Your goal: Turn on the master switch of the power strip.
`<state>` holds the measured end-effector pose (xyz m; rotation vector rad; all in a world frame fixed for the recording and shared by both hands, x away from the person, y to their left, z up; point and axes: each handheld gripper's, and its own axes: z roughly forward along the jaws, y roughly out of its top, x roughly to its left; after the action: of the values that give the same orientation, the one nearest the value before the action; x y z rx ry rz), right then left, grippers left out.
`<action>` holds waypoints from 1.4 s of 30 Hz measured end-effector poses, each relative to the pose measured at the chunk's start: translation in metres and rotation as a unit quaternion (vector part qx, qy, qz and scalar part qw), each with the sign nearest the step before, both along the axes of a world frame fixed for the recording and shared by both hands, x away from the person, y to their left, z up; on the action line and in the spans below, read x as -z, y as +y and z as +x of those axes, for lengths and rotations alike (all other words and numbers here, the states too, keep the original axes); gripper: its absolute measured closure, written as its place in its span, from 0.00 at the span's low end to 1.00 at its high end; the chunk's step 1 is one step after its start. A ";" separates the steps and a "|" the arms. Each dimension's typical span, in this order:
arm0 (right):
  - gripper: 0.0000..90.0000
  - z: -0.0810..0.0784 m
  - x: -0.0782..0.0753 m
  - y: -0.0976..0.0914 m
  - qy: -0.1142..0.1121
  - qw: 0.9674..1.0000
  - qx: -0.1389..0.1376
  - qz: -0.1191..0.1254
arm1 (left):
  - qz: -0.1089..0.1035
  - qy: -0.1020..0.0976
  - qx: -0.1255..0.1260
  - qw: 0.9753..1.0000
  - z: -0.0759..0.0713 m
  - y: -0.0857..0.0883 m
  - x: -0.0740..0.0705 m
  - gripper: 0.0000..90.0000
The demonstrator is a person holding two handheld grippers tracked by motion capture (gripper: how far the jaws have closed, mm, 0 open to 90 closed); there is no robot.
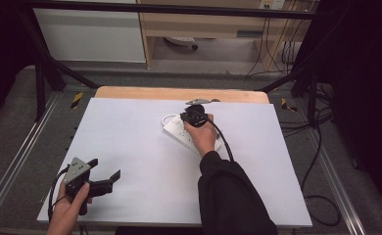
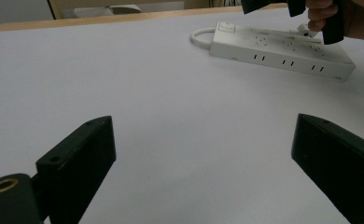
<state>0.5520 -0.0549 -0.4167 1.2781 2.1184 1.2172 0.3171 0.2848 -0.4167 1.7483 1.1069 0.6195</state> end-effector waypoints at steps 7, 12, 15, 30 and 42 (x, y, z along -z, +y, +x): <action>0.74 -0.003 -0.004 -0.008 0.005 1.000 0.004 0.012 | 0.000 -0.001 -0.001 1.000 0.000 0.000 0.000 0.07; 0.56 -0.005 -0.008 -0.014 0.011 1.000 0.012 0.015 | 0.001 0.001 0.000 1.000 0.000 0.000 0.000 0.07; 0.45 -0.006 -0.011 -0.018 0.012 1.000 0.023 0.011 | 0.001 0.000 -0.001 1.000 0.000 0.000 0.000 0.07; 0.14 -0.023 -0.023 -0.049 0.025 0.999 0.026 0.015 | 0.002 0.004 -0.009 1.000 0.000 0.002 0.000 0.06; 0.09 -0.052 -0.030 -0.083 -0.010 0.999 0.033 0.021 | 0.000 0.006 -0.013 1.000 0.000 0.002 0.001 0.06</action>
<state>0.4999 -0.1378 -0.3871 1.3385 2.0305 1.2480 0.3168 0.2866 -0.4176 1.7427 1.1384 0.6257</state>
